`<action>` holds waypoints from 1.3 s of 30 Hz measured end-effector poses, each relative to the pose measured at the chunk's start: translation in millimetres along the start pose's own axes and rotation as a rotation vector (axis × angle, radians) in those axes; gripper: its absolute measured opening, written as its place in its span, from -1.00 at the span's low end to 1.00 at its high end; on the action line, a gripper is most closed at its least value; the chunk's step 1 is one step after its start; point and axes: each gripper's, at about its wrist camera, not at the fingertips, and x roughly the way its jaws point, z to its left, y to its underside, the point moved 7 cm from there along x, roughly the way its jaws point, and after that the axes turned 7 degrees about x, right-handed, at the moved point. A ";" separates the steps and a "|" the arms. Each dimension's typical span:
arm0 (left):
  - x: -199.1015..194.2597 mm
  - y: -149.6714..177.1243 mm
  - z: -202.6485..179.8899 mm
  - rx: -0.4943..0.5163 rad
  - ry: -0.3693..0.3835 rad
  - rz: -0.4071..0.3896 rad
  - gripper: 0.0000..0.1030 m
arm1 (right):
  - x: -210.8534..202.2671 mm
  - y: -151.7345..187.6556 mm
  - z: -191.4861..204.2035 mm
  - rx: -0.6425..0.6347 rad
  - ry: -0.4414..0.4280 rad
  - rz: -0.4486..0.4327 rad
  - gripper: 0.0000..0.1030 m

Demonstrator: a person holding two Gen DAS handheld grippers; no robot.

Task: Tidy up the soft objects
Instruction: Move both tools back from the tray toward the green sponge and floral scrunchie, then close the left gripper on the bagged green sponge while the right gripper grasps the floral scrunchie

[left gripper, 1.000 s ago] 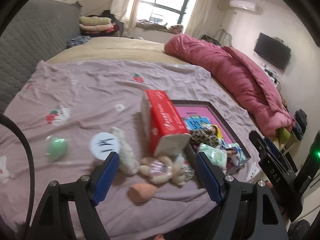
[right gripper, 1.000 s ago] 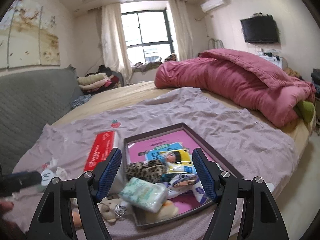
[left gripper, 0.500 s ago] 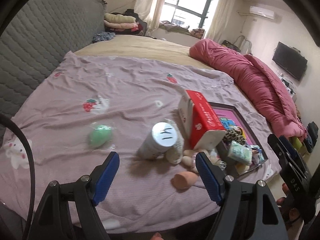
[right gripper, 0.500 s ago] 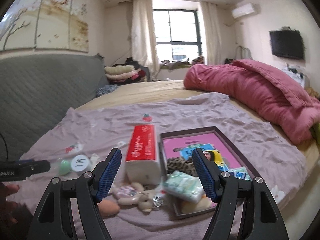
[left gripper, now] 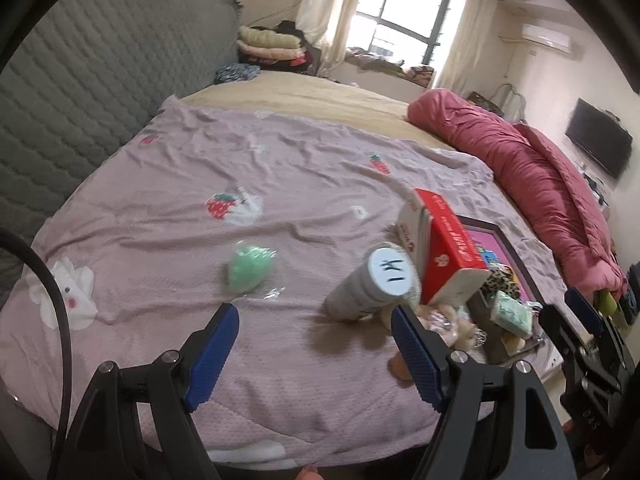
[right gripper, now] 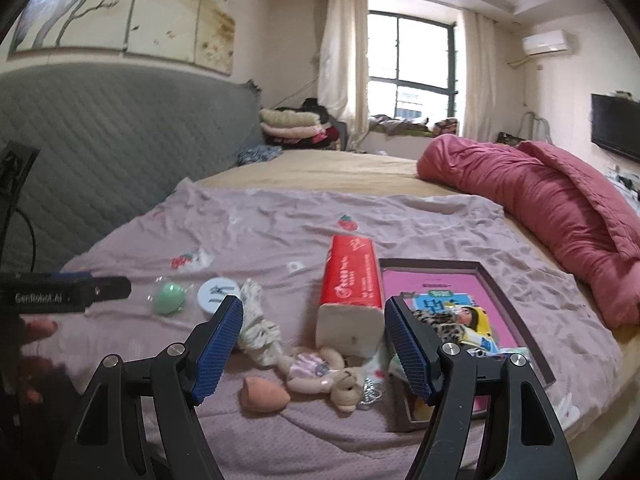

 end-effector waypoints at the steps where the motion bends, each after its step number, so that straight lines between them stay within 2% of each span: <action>1: 2.6 1.7 4.3 -0.012 -0.006 0.005 0.52 | 2.1 2.0 0.6 -0.007 -0.003 0.007 0.45; 8: 26.1 17.5 30.3 -0.065 -0.035 0.045 0.52 | 30.0 25.2 18.4 -0.075 -0.038 0.095 0.45; 14: 49.4 29.2 51.6 -0.121 -0.045 0.090 0.52 | 49.3 33.5 23.9 -0.089 -0.048 0.132 0.45; 17: 57.6 25.9 59.1 -0.135 -0.056 0.082 0.52 | 60.8 38.8 26.1 -0.092 -0.050 0.152 0.45; 23: 81.1 15.3 73.8 -0.135 -0.083 0.067 0.52 | 82.8 49.0 31.4 -0.101 -0.066 0.191 0.45; 30: 124.3 11.7 93.9 -0.159 -0.103 0.094 0.52 | 101.7 59.8 36.7 -0.114 -0.075 0.224 0.45; 32: 132.4 11.1 94.4 -0.163 -0.083 0.097 0.52 | 106.8 62.5 37.7 -0.120 -0.075 0.231 0.45; 39: 155.1 11.0 90.2 -0.119 -0.085 0.106 0.52 | 125.1 69.1 38.0 -0.146 -0.060 0.248 0.45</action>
